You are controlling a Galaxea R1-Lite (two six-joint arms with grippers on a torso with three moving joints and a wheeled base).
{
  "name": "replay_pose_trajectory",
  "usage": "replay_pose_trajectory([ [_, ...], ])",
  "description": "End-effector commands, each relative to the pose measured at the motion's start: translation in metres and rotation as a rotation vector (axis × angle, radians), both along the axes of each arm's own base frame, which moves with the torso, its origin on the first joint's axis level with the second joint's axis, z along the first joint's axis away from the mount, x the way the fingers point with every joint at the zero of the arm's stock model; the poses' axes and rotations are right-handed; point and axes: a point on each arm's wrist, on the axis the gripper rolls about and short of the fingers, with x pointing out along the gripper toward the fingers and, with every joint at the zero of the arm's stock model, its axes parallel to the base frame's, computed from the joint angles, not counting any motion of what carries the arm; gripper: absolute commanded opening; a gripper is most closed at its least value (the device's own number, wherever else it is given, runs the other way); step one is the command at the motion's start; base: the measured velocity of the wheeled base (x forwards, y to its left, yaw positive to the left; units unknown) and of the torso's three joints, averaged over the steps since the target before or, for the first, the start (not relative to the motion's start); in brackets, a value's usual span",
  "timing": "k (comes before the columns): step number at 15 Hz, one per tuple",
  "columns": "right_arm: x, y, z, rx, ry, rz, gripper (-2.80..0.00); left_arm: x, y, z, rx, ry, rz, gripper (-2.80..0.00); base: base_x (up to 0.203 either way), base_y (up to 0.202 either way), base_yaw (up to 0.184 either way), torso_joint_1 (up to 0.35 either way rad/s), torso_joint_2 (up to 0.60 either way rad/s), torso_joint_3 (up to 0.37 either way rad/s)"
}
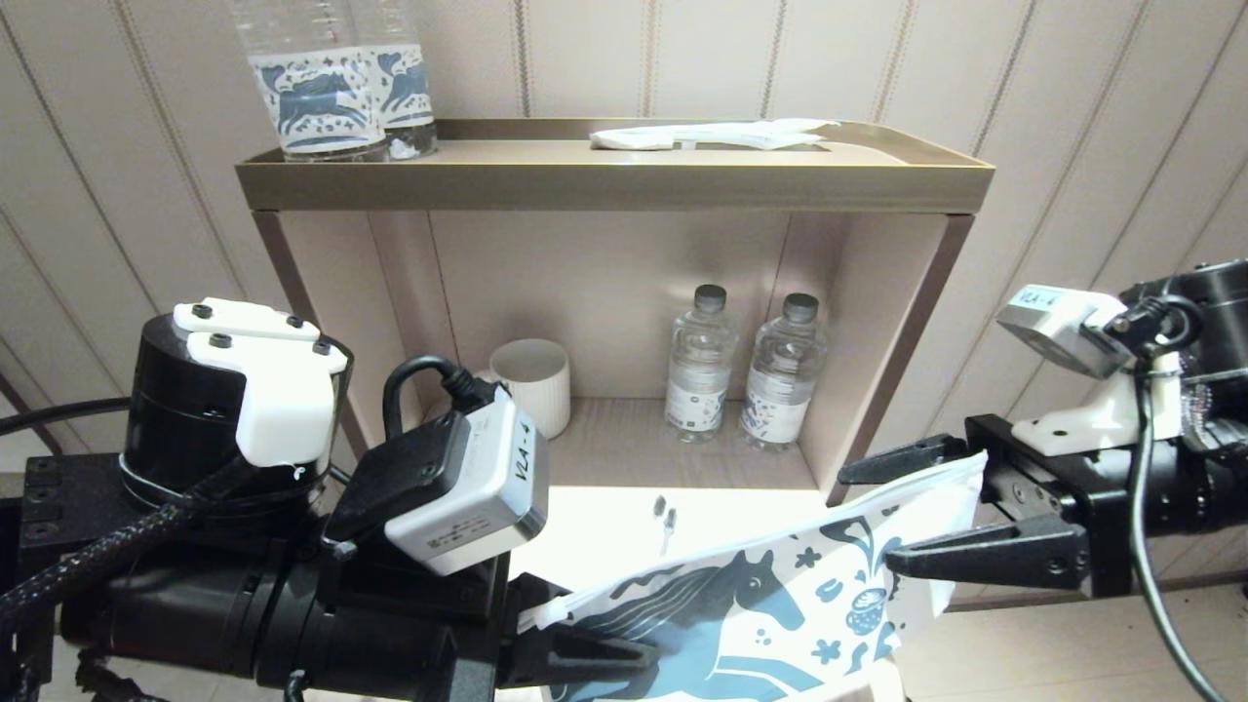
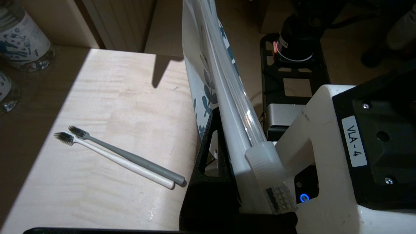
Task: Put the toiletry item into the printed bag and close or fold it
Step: Pick up a toothbrush
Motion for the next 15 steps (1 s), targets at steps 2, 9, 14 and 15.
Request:
replay_pose_trajectory([
  [2, 0.001, 0.002, 0.004, 0.009, 0.001, 0.010, -2.80, 0.001, -0.002, -0.002, 0.003, 0.003, -0.008, -2.80, 0.000, 0.000, 0.000, 0.000, 0.00, 0.000],
  [9, -0.002, 0.003, 0.004, 0.012, 0.003, 0.019, -2.80, 0.005, -0.006, 0.000, -0.003, -0.003, -0.008, -2.80, 0.000, 0.000, 0.000, 0.000, 0.00, 0.000],
  [14, -0.010, 0.013, 0.004, 0.013, 0.001, 0.074, -2.80, 0.011, -0.016, -0.003, 0.007, -0.001, -0.018, -2.80, 0.000, 0.000, 0.000, 0.000, 0.00, 0.000],
  [15, -0.013, 0.018, 0.006, 0.012, -0.005, 0.094, -2.80, 0.012, -0.020, -0.004, 0.012, 0.003, -0.027, -2.80, 0.000, 0.000, 0.000, 0.000, 0.00, 0.000],
])
